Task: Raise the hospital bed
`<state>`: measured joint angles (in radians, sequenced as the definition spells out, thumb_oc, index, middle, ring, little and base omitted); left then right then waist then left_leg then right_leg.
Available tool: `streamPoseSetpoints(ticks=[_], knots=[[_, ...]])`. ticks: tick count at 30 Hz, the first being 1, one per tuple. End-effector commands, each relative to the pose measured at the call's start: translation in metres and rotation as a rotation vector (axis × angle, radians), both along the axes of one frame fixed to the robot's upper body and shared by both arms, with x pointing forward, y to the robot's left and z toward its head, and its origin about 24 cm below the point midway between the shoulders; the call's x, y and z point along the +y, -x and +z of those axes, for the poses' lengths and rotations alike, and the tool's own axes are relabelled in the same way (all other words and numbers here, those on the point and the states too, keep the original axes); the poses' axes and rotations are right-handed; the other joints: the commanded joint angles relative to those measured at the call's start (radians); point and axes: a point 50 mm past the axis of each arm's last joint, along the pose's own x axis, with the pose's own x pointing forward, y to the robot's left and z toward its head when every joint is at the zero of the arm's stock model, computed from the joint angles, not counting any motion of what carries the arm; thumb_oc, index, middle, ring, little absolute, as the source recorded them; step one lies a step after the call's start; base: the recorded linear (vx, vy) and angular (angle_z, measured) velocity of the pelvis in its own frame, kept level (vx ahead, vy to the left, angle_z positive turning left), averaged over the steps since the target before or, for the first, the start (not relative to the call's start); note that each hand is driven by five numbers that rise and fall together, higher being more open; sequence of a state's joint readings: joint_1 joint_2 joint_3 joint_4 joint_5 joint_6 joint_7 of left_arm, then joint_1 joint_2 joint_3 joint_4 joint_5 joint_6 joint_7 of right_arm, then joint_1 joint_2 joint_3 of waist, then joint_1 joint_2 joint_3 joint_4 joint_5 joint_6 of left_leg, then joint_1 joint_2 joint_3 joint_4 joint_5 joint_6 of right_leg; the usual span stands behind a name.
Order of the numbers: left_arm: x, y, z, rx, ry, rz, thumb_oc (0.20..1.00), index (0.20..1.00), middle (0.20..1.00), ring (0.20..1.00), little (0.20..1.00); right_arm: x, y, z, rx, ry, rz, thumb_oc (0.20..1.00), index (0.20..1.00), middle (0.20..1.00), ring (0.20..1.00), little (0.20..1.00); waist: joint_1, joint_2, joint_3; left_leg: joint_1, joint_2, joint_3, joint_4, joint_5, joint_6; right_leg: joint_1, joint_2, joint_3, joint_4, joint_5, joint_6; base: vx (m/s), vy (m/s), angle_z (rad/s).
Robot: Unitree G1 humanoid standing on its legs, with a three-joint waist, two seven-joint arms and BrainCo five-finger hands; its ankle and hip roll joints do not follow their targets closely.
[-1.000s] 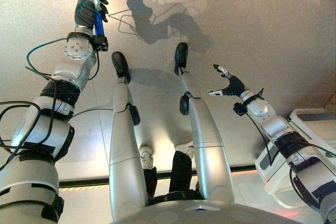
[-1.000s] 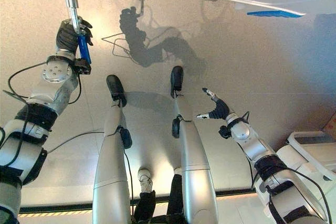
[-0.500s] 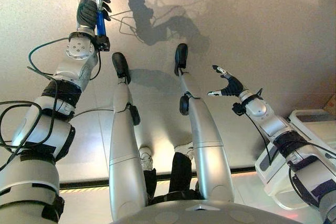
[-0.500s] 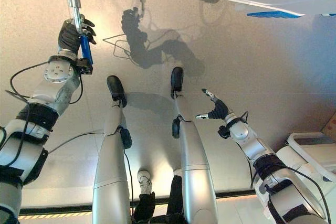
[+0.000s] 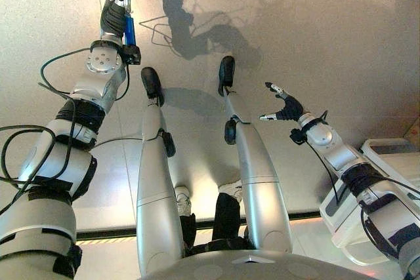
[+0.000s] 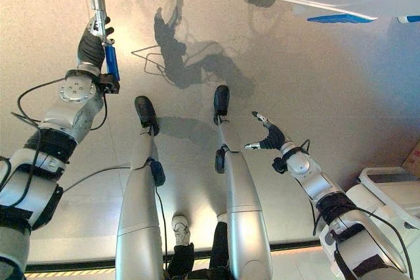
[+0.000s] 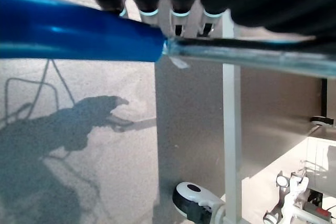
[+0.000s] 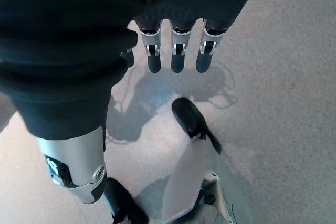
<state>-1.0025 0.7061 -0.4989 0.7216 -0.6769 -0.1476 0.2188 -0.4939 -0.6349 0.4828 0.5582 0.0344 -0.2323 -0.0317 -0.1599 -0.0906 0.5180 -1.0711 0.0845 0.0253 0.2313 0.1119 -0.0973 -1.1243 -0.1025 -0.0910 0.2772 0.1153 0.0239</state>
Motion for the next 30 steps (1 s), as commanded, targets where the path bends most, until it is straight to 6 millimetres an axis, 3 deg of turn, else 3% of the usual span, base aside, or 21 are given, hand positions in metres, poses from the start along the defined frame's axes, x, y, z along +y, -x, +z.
streamPoseSetpoints(ticks=[1,7,11,21,30], knots=[[-0.073,0.004,-0.01,-0.057,-0.161,-0.261,1.0,1.0,1.0,1.0,1.0,-0.001,-0.003,0.004,-0.002,0.007,-0.003,1.0,1.0,1.0,1.0,1.0,0.007,0.0,0.001,0.036,-0.006,0.008,0.096,-0.13,0.044,0.037,0.033,0.017,0.005,-0.003,0.096,0.0,0.0,0.0],[-0.069,0.004,-0.021,-0.019,-0.167,-0.249,1.0,1.0,1.0,1.0,1.0,-0.001,-0.004,0.003,0.005,0.003,-0.004,1.0,1.0,1.0,1.0,1.0,0.009,-0.003,0.001,0.042,-0.006,0.006,0.099,-0.129,0.043,0.048,0.029,0.014,0.005,-0.002,0.096,0.0,0.0,0.0],[-0.061,0.001,-0.039,0.051,-0.172,-0.21,1.0,1.0,1.0,1.0,1.0,0.001,-0.004,0.001,0.014,-0.002,-0.005,1.0,1.0,1.0,1.0,1.0,0.011,-0.008,-0.002,0.044,-0.009,0.003,0.101,-0.127,0.044,0.057,0.027,0.012,-0.001,0.004,0.096,-0.02,0.003,0.01],[-0.018,0.007,-0.13,0.41,-0.189,-0.038,1.0,1.0,1.0,1.0,1.0,0.007,-0.002,-0.009,0.058,-0.036,0.0,1.0,1.0,1.0,1.0,1.0,0.012,-0.035,0.0,0.059,-0.006,-0.002,0.102,-0.115,0.041,0.094,0.021,0.002,-0.029,0.021,0.092,-0.03,-0.009,0.01],[0.015,0.03,-0.179,0.615,-0.231,0.075,1.0,1.0,1.0,1.0,1.0,0.006,0.006,-0.024,0.112,-0.067,-0.014,1.0,1.0,1.0,1.0,1.0,0.026,-0.043,0.001,0.093,-0.011,-0.006,0.119,-0.118,0.047,0.129,0.017,-0.003,-0.007,0.012,0.088,-0.01,-0.004,0.0]])
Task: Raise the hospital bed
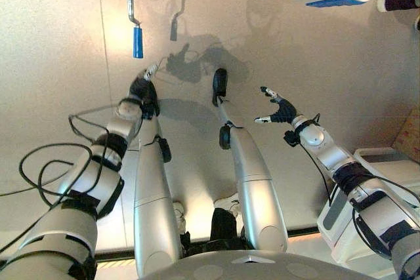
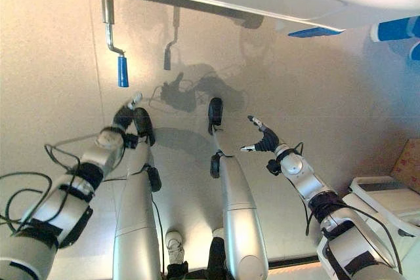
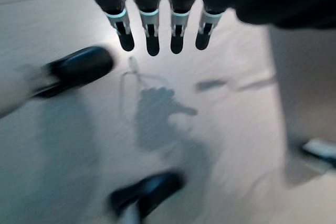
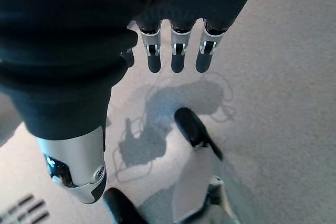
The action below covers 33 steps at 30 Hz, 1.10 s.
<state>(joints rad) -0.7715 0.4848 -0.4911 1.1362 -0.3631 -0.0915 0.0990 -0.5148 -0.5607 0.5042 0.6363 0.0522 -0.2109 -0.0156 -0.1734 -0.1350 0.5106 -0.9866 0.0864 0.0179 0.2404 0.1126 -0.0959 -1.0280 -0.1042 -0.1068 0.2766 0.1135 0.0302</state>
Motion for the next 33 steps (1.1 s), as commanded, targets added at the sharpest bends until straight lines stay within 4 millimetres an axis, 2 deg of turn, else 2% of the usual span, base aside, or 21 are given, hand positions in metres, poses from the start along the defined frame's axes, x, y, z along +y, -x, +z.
streamPoseSetpoints(ticks=[1,2,3,6,7,8,12,14,16,20,21,23,24,25,27,29,30,31,32,33], knots=[[0.006,0.006,-0.008,0.021,-0.007,0.021,1.0,1.0,1.0,1.0,1.0,-0.007,0.011,-0.011,0.048,-0.035,-0.013,1.0,1.0,1.0,1.0,1.0,0.043,0.003,0.008,0.015,-0.014,0.0,0.116,-0.122,0.047,0.043,0.016,0.011,-0.001,0.012,0.08,0.0,0.0,0.0],[0.006,0.006,-0.008,0.021,-0.007,0.021,1.0,1.0,1.0,1.0,1.0,-0.007,0.011,-0.011,0.049,-0.035,-0.013,1.0,1.0,1.0,1.0,1.0,0.043,0.003,0.008,0.015,-0.014,0.0,0.116,-0.122,0.047,0.043,0.016,0.011,-0.001,0.012,0.08,0.0,0.0,0.0],[0.011,0.013,-0.018,0.055,0.003,0.044,1.0,1.0,1.0,1.0,1.0,-0.008,0.013,-0.016,0.067,-0.044,-0.021,1.0,1.0,1.0,1.0,1.0,0.049,0.005,0.006,0.025,-0.016,0.004,0.114,-0.121,0.048,0.057,0.012,0.009,-0.007,0.014,0.081,0.0,0.0,0.0],[0.013,0.02,-0.029,0.09,-0.001,0.052,1.0,1.0,1.0,1.0,1.0,-0.009,0.016,-0.022,0.09,-0.053,-0.033,1.0,1.0,1.0,1.0,1.0,0.054,0.007,0.003,0.041,-0.018,0.006,0.108,-0.119,0.048,0.073,0.009,0.006,-0.01,0.012,0.08,-0.01,0.004,0.0],[0.013,0.029,-0.04,0.124,0.004,0.056,1.0,1.0,1.0,1.0,1.0,-0.01,0.019,-0.028,0.116,-0.066,-0.044,1.0,1.0,1.0,1.0,1.0,0.06,0.012,-0.002,0.054,-0.019,0.009,0.109,-0.118,0.049,0.085,0.008,0.004,-0.004,0.006,0.078,0.0,0.0,0.0],[0.013,0.029,-0.04,0.125,0.004,0.056,1.0,1.0,1.0,1.0,1.0,-0.01,0.019,-0.028,0.116,-0.066,-0.044,1.0,1.0,1.0,1.0,1.0,0.06,0.012,-0.002,0.055,-0.019,0.009,0.109,-0.119,0.049,0.085,0.008,0.004,-0.004,0.006,0.078,0.0,0.0,0.0],[0.02,0.047,-0.061,0.19,0.02,0.084,1.0,1.0,1.0,1.0,1.0,-0.012,0.026,-0.04,0.16,-0.07,-0.063,1.0,1.0,1.0,1.0,1.0,0.072,0.018,-0.019,0.1,-0.025,0.013,0.108,-0.125,0.05,0.129,0.002,-0.002,0.0,-0.001,0.078,0.0,0.008,0.01],[0.019,0.063,-0.079,0.249,0.038,0.091,1.0,1.0,1.0,1.0,1.0,-0.017,0.034,-0.053,0.212,-0.065,-0.089,1.0,1.0,1.0,1.0,1.0,0.082,0.024,-0.039,0.151,-0.03,0.018,0.094,-0.127,0.051,0.178,-0.002,-0.006,-0.005,-0.009,0.079,0.0,0.037,0.03],[0.019,0.068,-0.085,0.265,0.046,0.095,1.0,1.0,1.0,1.0,1.0,-0.018,0.036,-0.058,0.231,-0.067,-0.099,1.0,1.0,1.0,1.0,1.0,0.086,0.027,-0.045,0.174,-0.033,0.02,0.086,-0.128,0.052,0.196,-0.002,-0.006,-0.006,-0.012,0.079,0.0,0.0,0.0],[0.015,0.091,-0.108,0.342,0.075,0.1,1.0,1.0,1.0,1.0,1.0,-0.024,0.05,-0.082,0.334,-0.075,-0.157,1.0,1.0,1.0,1.0,1.0,0.103,0.042,-0.081,0.283,-0.041,0.028,0.05,-0.135,0.053,0.292,-0.008,-0.009,-0.015,-0.026,0.083,0.05,0.062,0.01],[0.011,0.102,-0.119,0.376,0.095,0.098,1.0,1.0,1.0,1.0,1.0,-0.027,0.058,-0.093,0.388,-0.089,-0.188,1.0,1.0,1.0,1.0,1.0,0.113,0.049,-0.099,0.345,-0.045,0.028,0.021,-0.135,0.054,0.348,-0.011,-0.015,-0.029,-0.03,0.086,0.06,0.06,-0.02],[0.011,0.106,-0.122,0.393,0.097,0.098,1.0,1.0,1.0,1.0,1.0,-0.028,0.062,-0.1,0.417,-0.094,-0.203,1.0,1.0,1.0,1.0,1.0,0.115,0.05,-0.106,0.381,-0.047,0.03,0.002,-0.133,0.054,0.383,-0.011,-0.018,-0.039,-0.032,0.087,0.04,0.054,0.02],[0.008,0.118,-0.133,0.435,0.105,0.091,1.0,1.0,1.0,1.0,1.0,-0.032,0.071,-0.112,0.479,-0.112,-0.243,1.0,1.0,1.0,1.0,1.0,0.121,0.056,-0.124,0.435,-0.062,0.037,-0.034,-0.105,0.059,0.434,-0.017,-0.023,-0.066,-0.014,0.083,0.01,0.054,0.07],[0.008,0.118,-0.133,0.435,0.105,0.091,1.0,1.0,1.0,1.0,1.0,-0.032,0.071,-0.112,0.479,-0.112,-0.243,1.0,1.0,1.0,1.0,1.0,0.121,0.055,-0.123,0.436,-0.062,0.037,-0.035,-0.104,0.059,0.435,-0.017,-0.023,-0.066,-0.014,0.083,0.02,0.057,0.1],[0.006,0.132,-0.144,0.488,0.103,0.081,1.0,1.0,1.0,1.0,1.0,-0.036,0.083,-0.126,0.554,-0.136,-0.291,1.0,1.0,1.0,1.0,1.0,0.132,0.068,-0.143,0.53,-0.066,0.043,-0.072,-0.106,0.06,0.525,-0.014,-0.027,-0.09,-0.025,0.085,0.09,0.052,0.12],[0.006,0.139,-0.148,0.511,0.105,0.081,1.0,1.0,1.0,1.0,1.0,-0.038,0.088,-0.13,0.578,-0.146,-0.307,1.0,1.0,1.0,1.0,1.0,0.136,0.07,-0.15,0.562,-0.068,0.045,-0.084,-0.107,0.06,0.554,-0.011,-0.027,-0.098,-0.028,0.084,0.09,0.034,0.07],[0.005,0.143,-0.151,0.526,0.104,0.071,1.0,1.0,1.0,1.0,1.0,-0.039,0.093,-0.135,0.603,-0.155,-0.321,1.0,1.0,1.0,1.0,1.0,0.139,0.073,-0.159,0.592,-0.069,0.047,-0.097,-0.108,0.06,0.586,-0.011,-0.028,-0.109,-0.03,0.086,0.16,0.045,0.03],[0.004,0.157,-0.16,0.586,0.088,0.048,1.0,1.0,1.0,1.0,1.0,-0.043,0.105,-0.145,0.665,-0.17,-0.36,1.0,1.0,1.0,1.0,1.0,0.143,0.08,-0.174,0.651,-0.075,0.05,-0.118,-0.108,0.061,0.645,-0.007,-0.028,-0.128,-0.035,0.088,0.12,0.031,0.03],[0.005,0.157,-0.16,0.586,0.087,0.048,1.0,1.0,1.0,1.0,1.0,-0.043,0.105,-0.145,0.664,-0.17,-0.359,1.0,1.0,1.0,1.0,1.0,0.142,0.079,-0.175,0.649,-0.076,0.05,-0.119,-0.106,0.061,0.643,-0.007,-0.028,-0.129,-0.033,0.088,0.16,0.061,0.02],[0.005,0.169,-0.167,0.629,0.072,0.036,1.0,1.0,1.0,1.0,1.0,-0.047,0.117,-0.154,0.721,-0.185,-0.4,1.0,1.0,1.0,1.0,1.0,0.149,0.089,-0.191,0.704,-0.078,0.052,-0.138,-0.112,0.061,0.689,-0.004,-0.026,-0.137,-0.042,0.09,0.08,0.035,0.02]])
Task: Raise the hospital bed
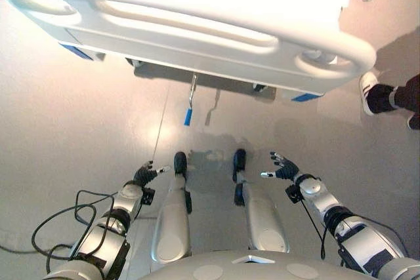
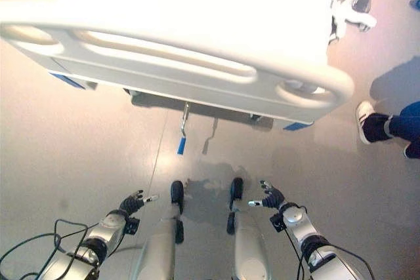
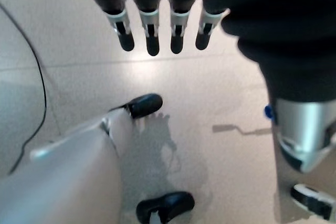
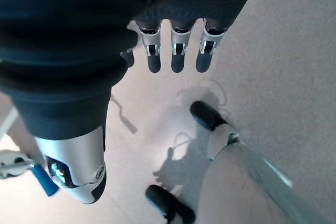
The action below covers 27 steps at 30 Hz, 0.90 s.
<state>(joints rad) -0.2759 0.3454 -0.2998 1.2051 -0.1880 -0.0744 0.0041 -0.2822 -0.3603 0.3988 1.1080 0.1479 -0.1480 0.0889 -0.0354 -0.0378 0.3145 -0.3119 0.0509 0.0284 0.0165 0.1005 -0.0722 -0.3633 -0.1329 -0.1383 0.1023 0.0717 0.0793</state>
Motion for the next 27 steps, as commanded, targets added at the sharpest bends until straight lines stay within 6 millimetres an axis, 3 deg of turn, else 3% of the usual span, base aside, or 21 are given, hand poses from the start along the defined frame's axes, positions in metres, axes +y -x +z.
streamPoseSetpoints(ticks=[1,3,6,8,20,27], knots=[[-0.003,0.013,-0.009,0.071,-0.022,-0.06,1.0,1.0,1.0,1.0,1.0,-0.015,0.012,-0.005,0.053,-0.017,-0.066,1.0,1.0,1.0,1.0,1.0,0.01,-0.009,0.003,0.027,-0.043,0.041,0.085,-0.098,0.038,0.023,0.024,0.005,0.036,0.001,0.041,0.13,0.048,0.01],[0.002,0.034,-0.019,0.136,-0.011,-0.028,1.0,1.0,1.0,1.0,1.0,-0.018,0.028,-0.016,0.122,-0.036,-0.112,1.0,1.0,1.0,1.0,1.0,0.015,-0.001,-0.03,0.085,-0.045,0.048,0.078,-0.111,0.038,0.082,0.024,0.002,0.028,-0.016,0.043,0.13,0.019,0.0],[0.003,0.048,-0.025,0.179,0.002,-0.013,1.0,1.0,1.0,1.0,1.0,-0.019,0.038,-0.021,0.164,-0.045,-0.125,1.0,1.0,1.0,1.0,1.0,0.019,0.001,-0.046,0.124,-0.043,0.05,0.075,-0.119,0.036,0.123,0.022,-0.002,0.017,-0.026,0.047,0.12,0.011,-0.01],[0.004,0.065,-0.031,0.225,0.013,-0.003,1.0,1.0,1.0,1.0,1.0,-0.023,0.057,-0.03,0.238,-0.052,-0.145,1.0,1.0,1.0,1.0,1.0,0.023,0.007,-0.08,0.18,-0.043,0.054,0.062,-0.128,0.035,0.178,0.022,-0.007,0.007,-0.036,0.05,0.11,0.017,-0.05],[0.012,0.116,-0.044,0.354,0.036,0.075,1.0,1.0,1.0,1.0,1.0,-0.019,0.106,-0.051,0.394,-0.138,-0.246,1.0,1.0,1.0,1.0,1.0,0.033,0.003,-0.208,0.365,-0.033,0.073,-0.032,-0.133,0.03,0.351,0.036,-0.016,-0.06,-0.055,0.061,0.11,0.004,-0.03],[0.016,0.135,-0.047,0.41,0.024,0.076,1.0,1.0,1.0,1.0,1.0,-0.015,0.124,-0.057,0.445,-0.154,-0.265,1.0,1.0,1.0,1.0,1.0,0.033,0.006,-0.257,0.419,-0.026,0.084,-0.075,-0.123,0.026,0.392,0.045,-0.015,-0.077,-0.06,0.06,0.06,-0.001,-0.03]])
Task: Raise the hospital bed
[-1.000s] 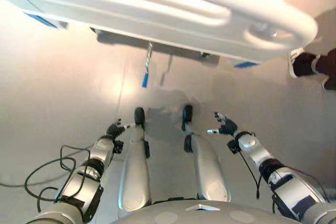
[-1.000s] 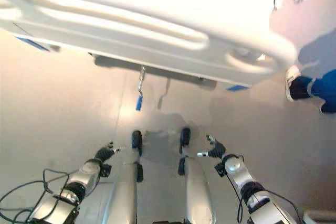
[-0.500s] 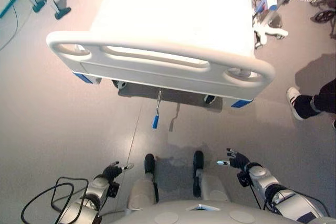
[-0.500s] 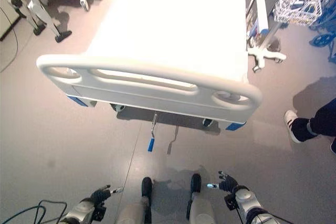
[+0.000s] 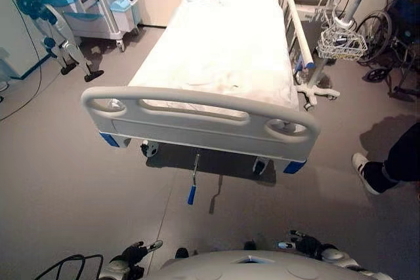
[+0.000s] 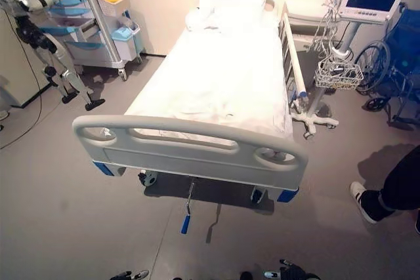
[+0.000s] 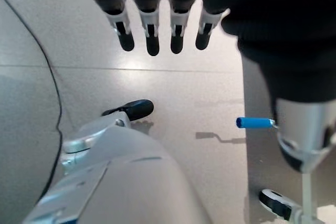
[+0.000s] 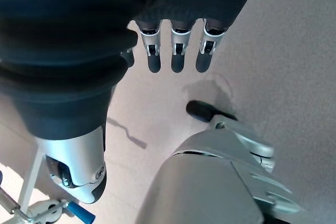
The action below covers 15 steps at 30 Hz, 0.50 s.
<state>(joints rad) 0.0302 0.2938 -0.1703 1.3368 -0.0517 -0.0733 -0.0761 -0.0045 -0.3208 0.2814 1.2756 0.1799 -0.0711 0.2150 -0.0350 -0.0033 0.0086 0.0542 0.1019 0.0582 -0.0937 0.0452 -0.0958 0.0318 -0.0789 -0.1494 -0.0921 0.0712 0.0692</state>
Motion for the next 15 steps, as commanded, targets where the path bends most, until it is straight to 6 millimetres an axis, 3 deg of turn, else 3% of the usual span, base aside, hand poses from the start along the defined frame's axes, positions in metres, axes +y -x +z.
streamPoseSetpoints(ticks=[1,15], knots=[[0.0093,-0.014,0.0043,-0.013,-0.026,-0.019,1.0,1.0,1.0,1.0,1.0,0.0073,-0.0181,0.0012,-0.036,-0.036,-0.052,1.0,1.0,1.0,1.0,1.0,0.032,-0.028,0.044,0.058,-0.077,0.054,0.033,-0.068,0.05,0.004,-0.008,-0.003,0.114,-0.061,0.07,0.05,-0.002,-0.06],[0.0067,-0.01,0.0033,-0.016,-0.024,-0.052,1.0,1.0,1.0,1.0,1.0,0.0104,-0.0132,-0.0004,-0.027,-0.033,-0.009,1.0,1.0,1.0,1.0,1.0,0.034,-0.033,0.023,0.083,-0.071,0.055,0.026,-0.072,0.049,0.026,-0.003,-0.003,0.114,-0.073,0.07,0.01,0.0,-0.01]])
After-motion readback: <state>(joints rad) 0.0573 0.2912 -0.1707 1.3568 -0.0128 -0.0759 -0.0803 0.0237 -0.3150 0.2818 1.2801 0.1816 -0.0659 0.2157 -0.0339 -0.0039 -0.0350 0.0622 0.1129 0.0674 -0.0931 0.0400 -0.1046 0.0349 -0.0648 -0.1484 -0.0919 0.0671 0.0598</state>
